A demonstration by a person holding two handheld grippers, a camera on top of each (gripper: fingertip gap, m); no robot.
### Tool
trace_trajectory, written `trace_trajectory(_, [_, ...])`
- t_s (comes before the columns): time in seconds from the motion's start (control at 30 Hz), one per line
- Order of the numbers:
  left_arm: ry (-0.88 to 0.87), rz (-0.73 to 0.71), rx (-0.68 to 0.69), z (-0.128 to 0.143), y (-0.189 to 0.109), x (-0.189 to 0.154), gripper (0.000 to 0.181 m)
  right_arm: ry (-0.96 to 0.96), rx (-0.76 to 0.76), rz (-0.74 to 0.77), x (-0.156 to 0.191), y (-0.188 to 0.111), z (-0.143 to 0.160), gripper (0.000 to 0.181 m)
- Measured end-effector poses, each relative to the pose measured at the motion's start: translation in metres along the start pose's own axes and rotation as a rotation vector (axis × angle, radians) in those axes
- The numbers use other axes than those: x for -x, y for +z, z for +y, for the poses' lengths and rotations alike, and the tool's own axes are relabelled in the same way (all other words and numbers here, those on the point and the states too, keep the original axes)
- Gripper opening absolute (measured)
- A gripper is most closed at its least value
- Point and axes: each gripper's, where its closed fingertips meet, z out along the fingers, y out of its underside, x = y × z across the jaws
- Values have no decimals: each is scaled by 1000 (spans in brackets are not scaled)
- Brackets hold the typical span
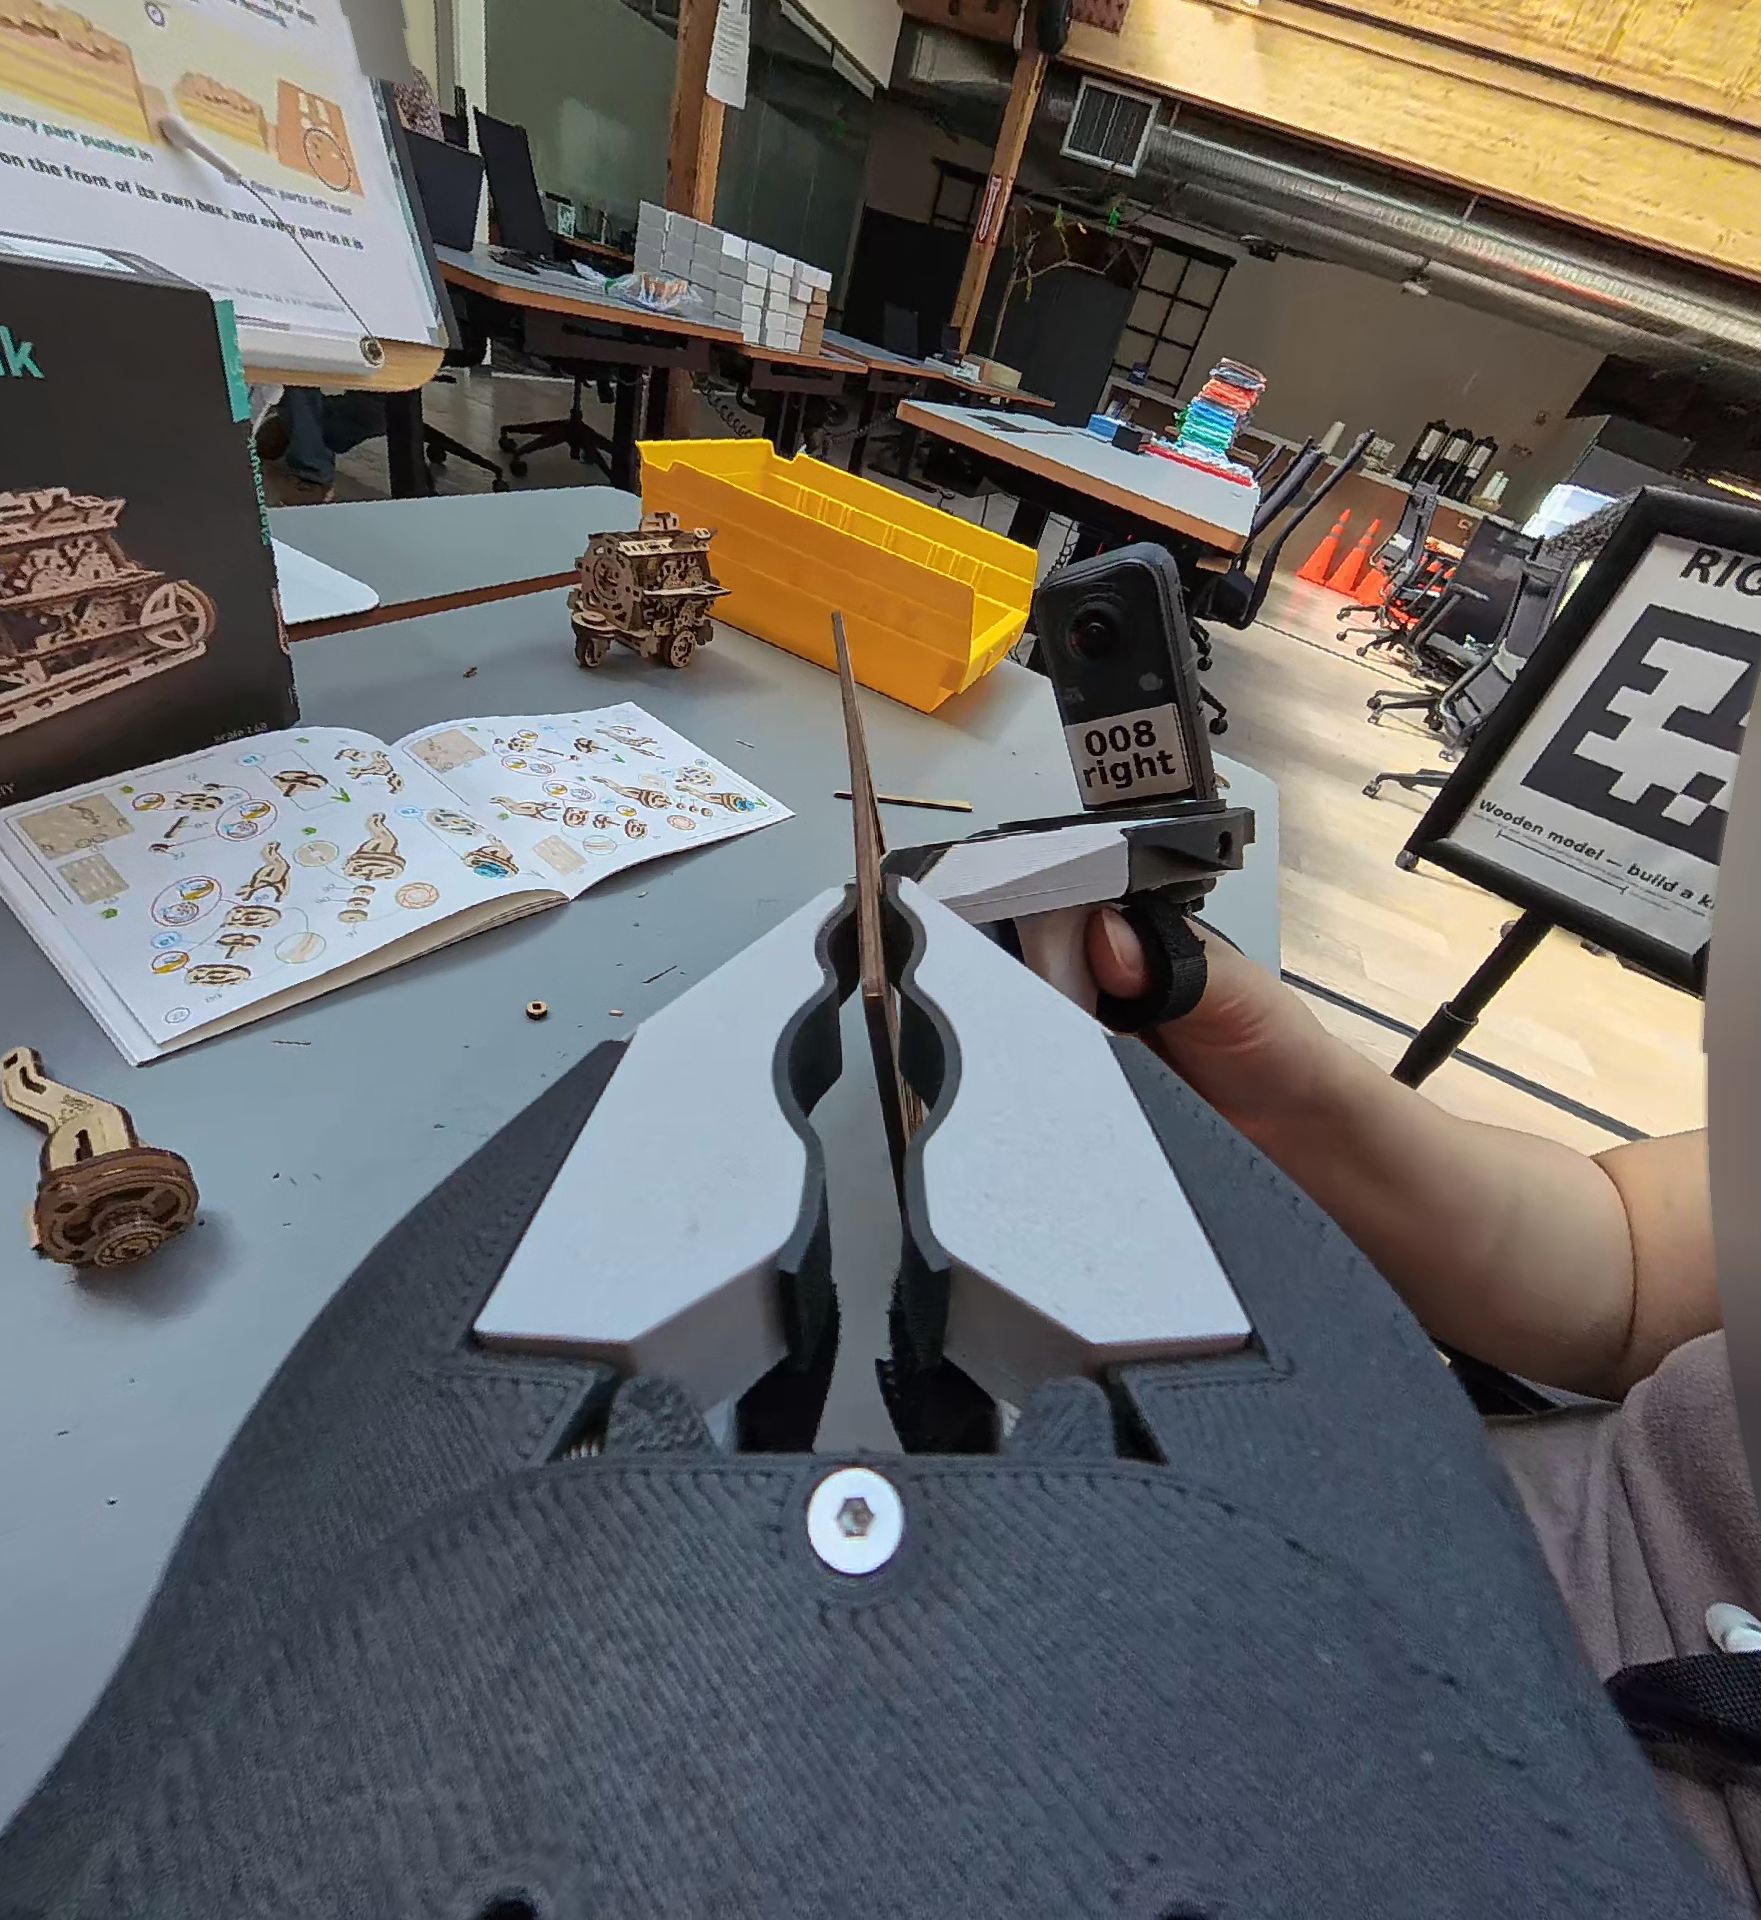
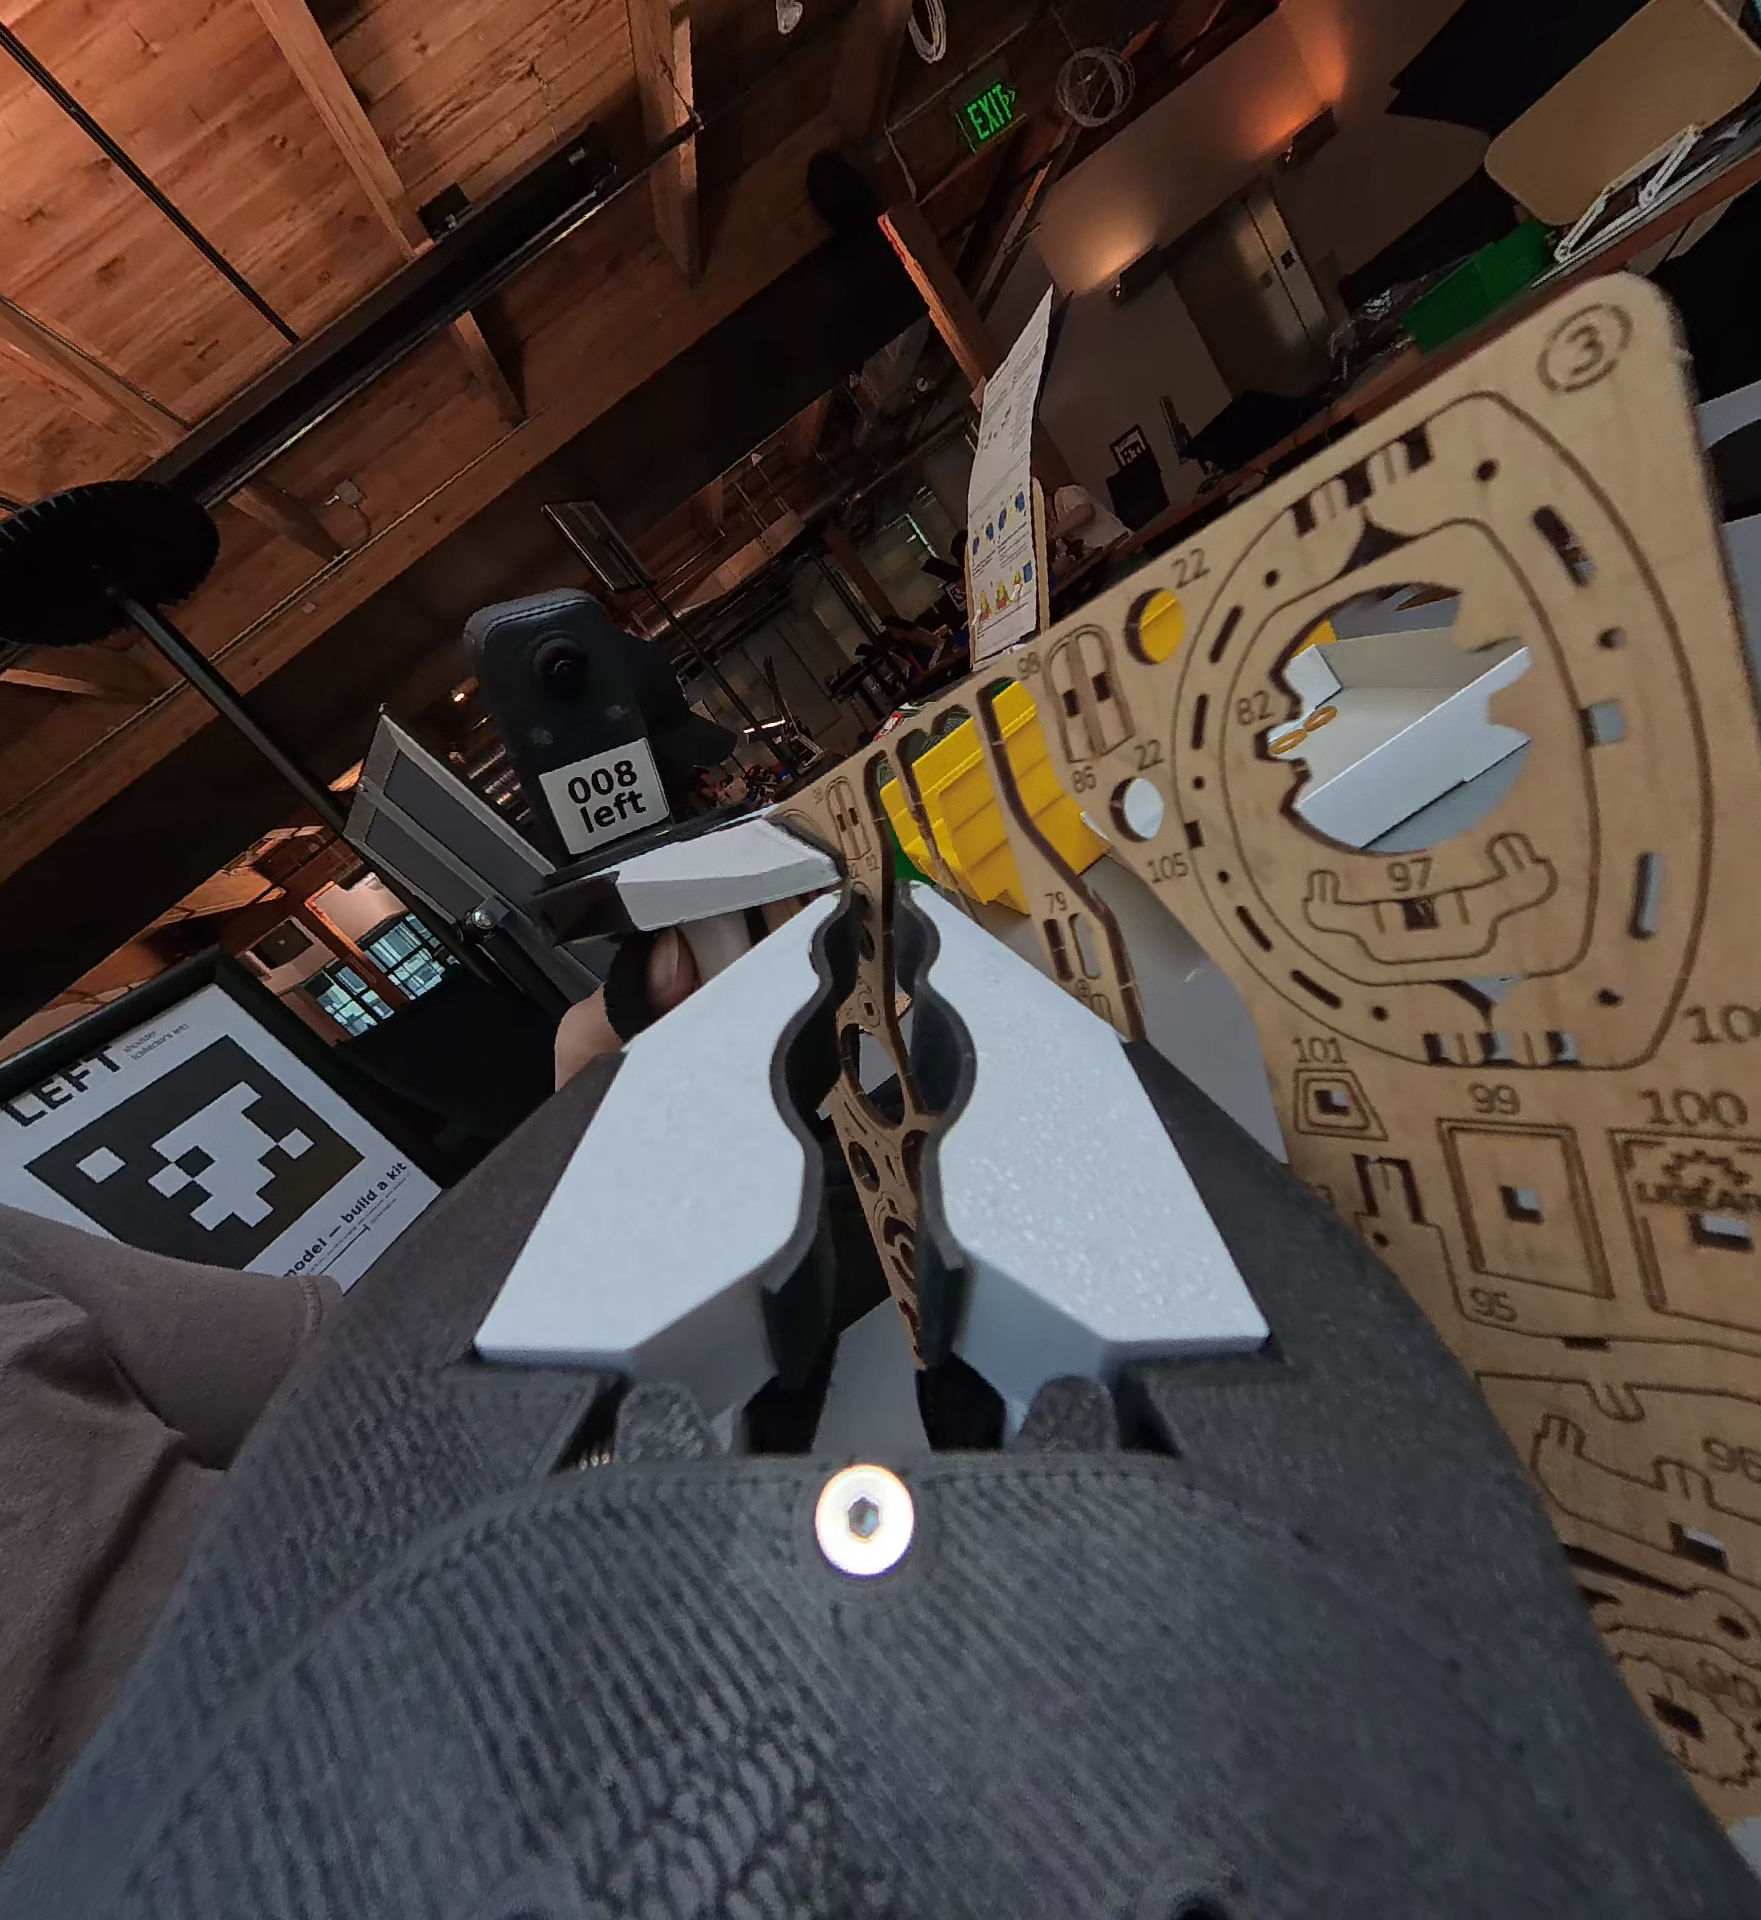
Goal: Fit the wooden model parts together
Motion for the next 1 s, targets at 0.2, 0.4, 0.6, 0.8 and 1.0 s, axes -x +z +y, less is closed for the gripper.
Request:
trace_trajectory(0.2, [1,-13,21,3,2,3,2,5,0,17,-3,0,1,5])
trace_trajectory(0.4, [-38,22,12,4,4,2,2,4,18,16,-2,0,3,4])
trace_trajectory(0.6, [-90,83,-28,1,3,-4,2,34,13,-28,4,-2,2,3])
trace_trajectory(0.8, [-95,77,-37,1,3,-2,1,61,2,-18,2,-2,2,3])
trace_trajectory(1.0, [-88,37,-36,3,4,1,1,81,26,16,-2,-1,3,3])
